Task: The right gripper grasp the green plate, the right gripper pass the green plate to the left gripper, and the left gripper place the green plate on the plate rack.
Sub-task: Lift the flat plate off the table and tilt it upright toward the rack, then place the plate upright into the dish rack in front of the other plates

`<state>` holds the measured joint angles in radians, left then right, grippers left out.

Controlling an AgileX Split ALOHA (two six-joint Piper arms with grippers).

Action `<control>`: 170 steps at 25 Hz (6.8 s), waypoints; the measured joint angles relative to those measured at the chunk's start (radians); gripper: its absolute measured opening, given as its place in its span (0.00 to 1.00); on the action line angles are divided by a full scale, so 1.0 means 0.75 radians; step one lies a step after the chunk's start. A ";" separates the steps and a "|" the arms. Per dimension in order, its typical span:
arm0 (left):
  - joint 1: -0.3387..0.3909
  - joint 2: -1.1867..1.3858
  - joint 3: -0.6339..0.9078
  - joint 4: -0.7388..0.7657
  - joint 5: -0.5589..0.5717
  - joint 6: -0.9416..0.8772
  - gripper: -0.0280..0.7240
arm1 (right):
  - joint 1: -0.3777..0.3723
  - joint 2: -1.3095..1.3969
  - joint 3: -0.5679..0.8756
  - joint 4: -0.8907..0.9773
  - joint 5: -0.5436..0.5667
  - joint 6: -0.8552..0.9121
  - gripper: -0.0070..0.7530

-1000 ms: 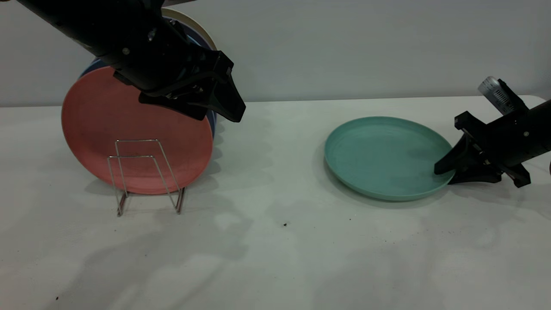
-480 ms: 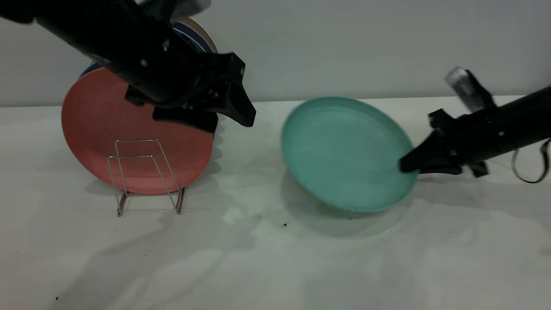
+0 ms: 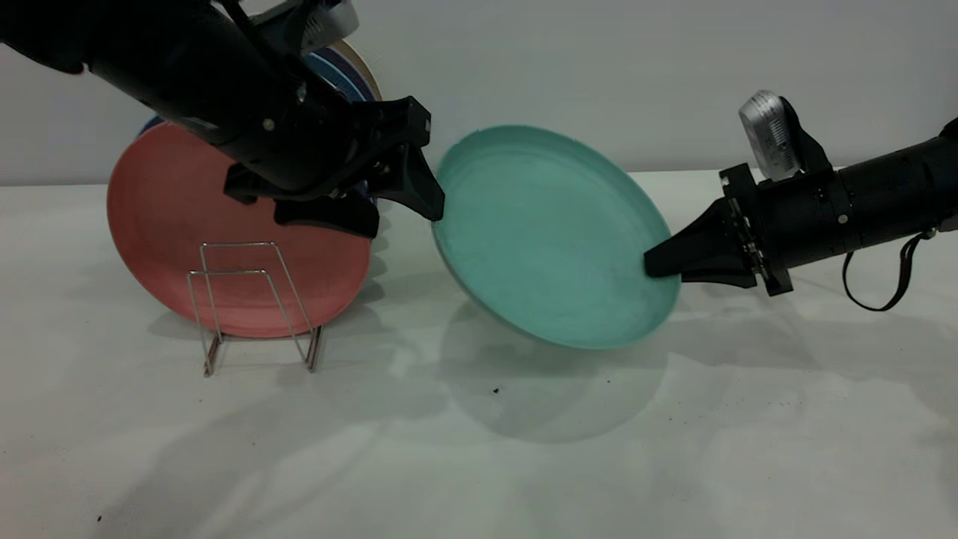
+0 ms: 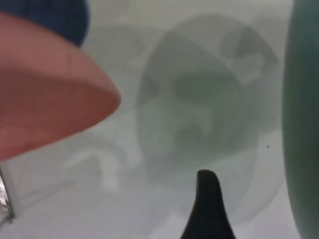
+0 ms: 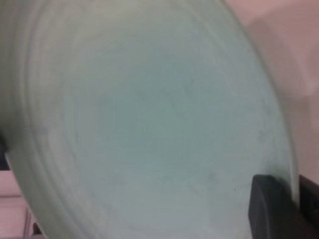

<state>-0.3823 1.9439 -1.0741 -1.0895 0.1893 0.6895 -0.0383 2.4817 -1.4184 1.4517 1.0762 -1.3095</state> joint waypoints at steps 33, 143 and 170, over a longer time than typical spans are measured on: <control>-0.029 0.084 -0.070 -0.163 0.086 0.144 0.18 | 0.064 0.000 0.000 0.041 0.072 -0.033 0.36; 0.533 -0.230 -0.172 0.433 0.441 1.879 0.58 | -0.013 -2.955 1.236 -1.571 0.105 1.221 0.59; 0.534 -0.405 -0.172 0.436 0.497 1.495 0.66 | -0.013 -3.000 1.236 -1.633 0.117 1.282 0.59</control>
<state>0.0180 1.6402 -1.2034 -0.7627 0.5623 1.8108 -0.0484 0.2320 -0.4917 0.2269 1.1639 -0.3479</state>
